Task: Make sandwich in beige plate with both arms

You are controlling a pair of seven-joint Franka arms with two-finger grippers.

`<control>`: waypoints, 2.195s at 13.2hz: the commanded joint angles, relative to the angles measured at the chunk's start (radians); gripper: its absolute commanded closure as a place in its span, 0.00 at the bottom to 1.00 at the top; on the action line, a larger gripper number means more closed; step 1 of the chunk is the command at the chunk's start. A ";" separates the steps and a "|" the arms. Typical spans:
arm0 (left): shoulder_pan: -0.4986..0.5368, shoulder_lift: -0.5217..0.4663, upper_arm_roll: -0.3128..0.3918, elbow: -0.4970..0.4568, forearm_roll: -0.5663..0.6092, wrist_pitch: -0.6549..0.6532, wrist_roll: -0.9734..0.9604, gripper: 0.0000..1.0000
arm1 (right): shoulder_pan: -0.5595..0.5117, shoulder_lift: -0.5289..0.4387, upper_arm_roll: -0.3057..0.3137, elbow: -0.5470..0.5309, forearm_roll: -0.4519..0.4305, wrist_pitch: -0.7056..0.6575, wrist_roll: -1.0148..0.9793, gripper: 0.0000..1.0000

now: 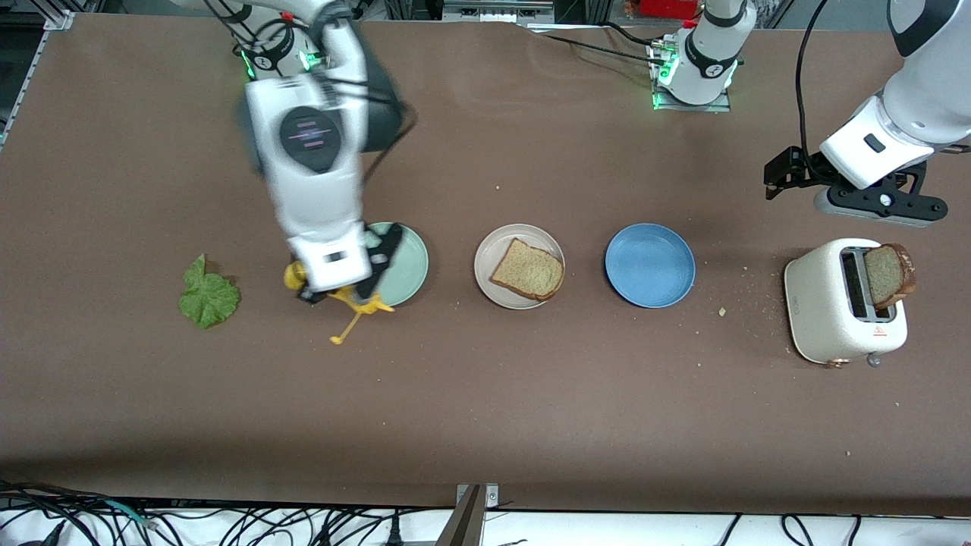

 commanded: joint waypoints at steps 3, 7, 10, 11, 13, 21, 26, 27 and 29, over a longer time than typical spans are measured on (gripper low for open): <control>0.001 0.001 -0.002 0.008 -0.007 -0.013 -0.010 0.00 | -0.274 -0.075 0.025 -0.148 0.502 0.005 -0.455 1.00; 0.001 0.001 -0.002 0.008 -0.007 -0.013 -0.010 0.00 | -0.406 -0.109 -0.002 -0.368 0.910 -0.050 -0.866 1.00; 0.001 0.001 0.000 0.008 -0.007 -0.013 -0.010 0.00 | -0.458 -0.103 -0.031 -0.493 1.037 -0.204 -1.085 1.00; 0.001 0.001 -0.002 0.008 -0.007 -0.013 -0.010 0.00 | -0.484 -0.089 -0.031 -0.521 1.051 -0.263 -1.156 1.00; 0.001 0.001 -0.002 0.008 -0.007 -0.013 -0.010 0.00 | -0.520 -0.056 -0.031 -0.625 1.115 -0.323 -1.341 1.00; 0.001 0.001 0.000 0.008 -0.007 -0.013 -0.010 0.00 | -0.626 0.139 -0.031 -0.711 1.160 -0.460 -1.780 1.00; 0.001 0.001 -0.002 0.008 -0.007 -0.013 -0.010 0.00 | -0.650 0.225 -0.031 -0.708 1.161 -0.460 -1.822 1.00; 0.001 0.001 -0.002 0.008 -0.007 -0.013 -0.010 0.00 | -0.659 0.228 -0.031 -0.708 1.161 -0.460 -1.825 1.00; 0.000 0.001 -0.002 0.010 -0.007 -0.013 -0.011 0.00 | -0.662 0.238 -0.031 -0.710 1.161 -0.466 -1.825 1.00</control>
